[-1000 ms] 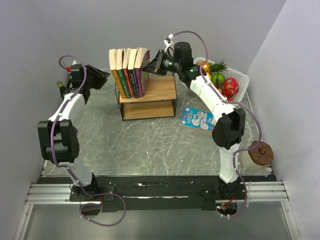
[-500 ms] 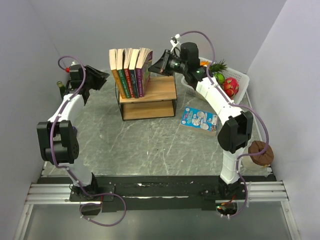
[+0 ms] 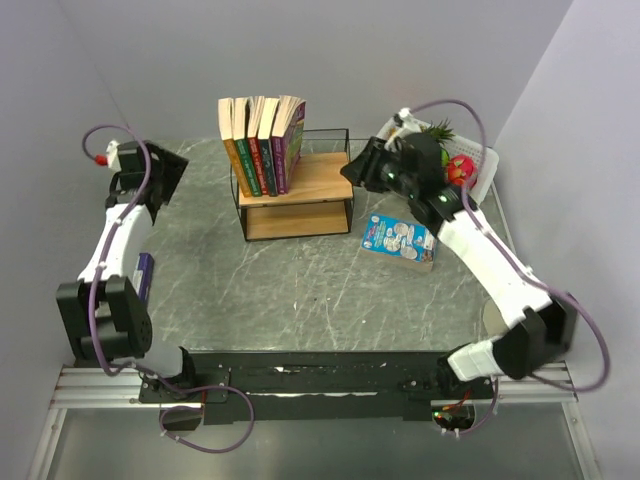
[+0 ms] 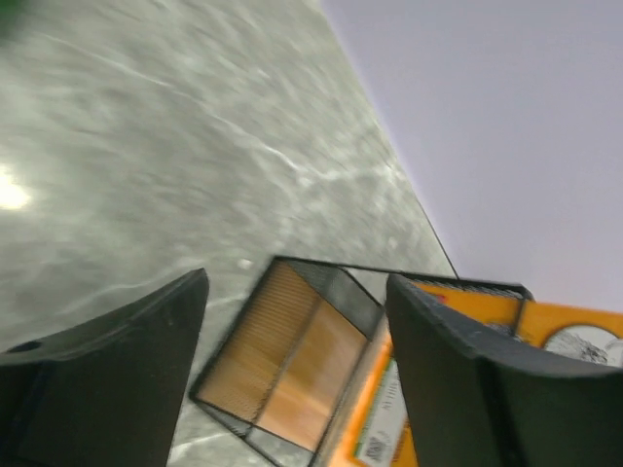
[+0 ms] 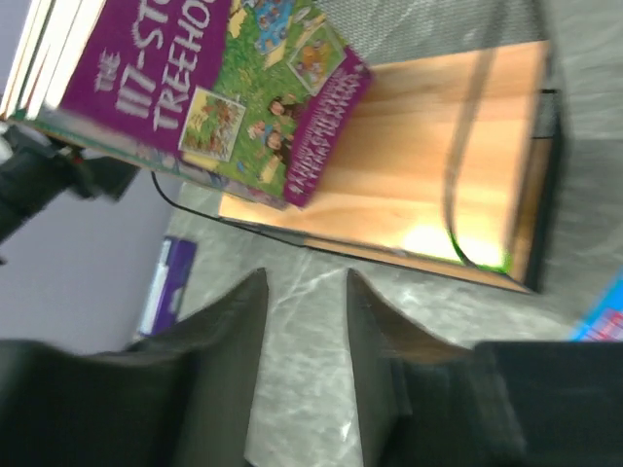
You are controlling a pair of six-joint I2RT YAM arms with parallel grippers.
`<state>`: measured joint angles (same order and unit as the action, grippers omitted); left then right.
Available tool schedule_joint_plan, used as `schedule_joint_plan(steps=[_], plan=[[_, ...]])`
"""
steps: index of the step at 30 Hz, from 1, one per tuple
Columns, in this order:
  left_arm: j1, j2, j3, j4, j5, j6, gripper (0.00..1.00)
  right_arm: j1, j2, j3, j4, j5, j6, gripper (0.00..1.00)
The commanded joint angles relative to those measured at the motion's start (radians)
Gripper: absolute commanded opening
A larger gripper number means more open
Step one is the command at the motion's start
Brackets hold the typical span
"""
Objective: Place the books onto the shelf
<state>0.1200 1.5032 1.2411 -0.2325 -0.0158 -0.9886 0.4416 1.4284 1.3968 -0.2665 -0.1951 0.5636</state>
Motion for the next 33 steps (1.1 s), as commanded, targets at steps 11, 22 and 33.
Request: schedule_joint_plan(steps=[11,22,33], plan=[[0.009,-0.142,-0.126,-0.183,-0.023,0.030,0.86,0.276,-0.384,-0.458,0.084,0.393,-0.084,0.63],[0.004,-0.209,-0.287,0.022,0.121,0.042,0.81,0.358,-0.214,-0.418,0.180,0.421,-0.096,0.45],[0.006,-0.173,-0.394,0.294,0.145,-0.016,0.74,0.352,0.162,-0.202,0.473,0.411,-0.209,0.00]])
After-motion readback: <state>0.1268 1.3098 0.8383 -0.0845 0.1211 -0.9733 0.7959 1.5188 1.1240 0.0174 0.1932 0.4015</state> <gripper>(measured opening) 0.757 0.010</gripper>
